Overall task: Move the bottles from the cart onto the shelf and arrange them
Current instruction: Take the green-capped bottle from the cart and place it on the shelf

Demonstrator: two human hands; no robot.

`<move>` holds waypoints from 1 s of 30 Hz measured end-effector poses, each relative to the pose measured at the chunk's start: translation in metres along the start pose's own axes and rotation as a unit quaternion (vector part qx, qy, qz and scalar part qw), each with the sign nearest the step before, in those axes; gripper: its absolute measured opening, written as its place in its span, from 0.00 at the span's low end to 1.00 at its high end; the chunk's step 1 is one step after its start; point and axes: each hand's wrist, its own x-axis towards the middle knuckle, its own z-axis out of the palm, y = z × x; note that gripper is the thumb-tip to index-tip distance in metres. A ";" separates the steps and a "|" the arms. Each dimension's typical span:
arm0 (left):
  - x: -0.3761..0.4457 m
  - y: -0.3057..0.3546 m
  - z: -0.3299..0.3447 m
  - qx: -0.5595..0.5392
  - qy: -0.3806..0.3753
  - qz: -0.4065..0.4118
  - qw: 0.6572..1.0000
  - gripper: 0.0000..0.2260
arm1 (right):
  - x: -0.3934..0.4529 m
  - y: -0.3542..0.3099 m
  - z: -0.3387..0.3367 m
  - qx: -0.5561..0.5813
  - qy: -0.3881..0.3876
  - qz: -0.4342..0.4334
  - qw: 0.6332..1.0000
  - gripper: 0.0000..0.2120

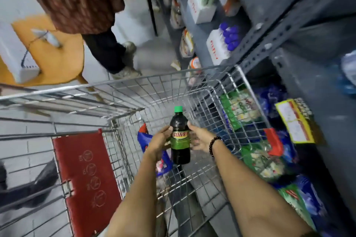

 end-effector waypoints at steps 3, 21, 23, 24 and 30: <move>-0.042 0.037 0.006 0.056 -0.078 0.061 0.994 0.08 | -0.068 -0.014 -0.007 0.044 -0.029 -0.077 0.996 0.15; -0.371 0.192 0.170 0.273 -0.520 0.373 0.718 0.24 | -0.484 0.011 -0.073 -0.019 0.096 -0.555 0.826 0.20; -0.376 0.184 0.186 0.283 -0.533 0.373 0.705 0.25 | -0.497 0.024 -0.085 -0.037 0.106 -0.557 0.823 0.23; -0.374 0.180 0.195 0.290 -0.537 0.370 0.701 0.26 | -0.498 0.032 -0.092 -0.041 0.107 -0.552 0.826 0.25; -0.324 0.129 0.265 0.370 -0.522 0.295 0.710 0.12 | -0.468 0.101 -0.151 0.030 0.161 -0.483 0.860 0.12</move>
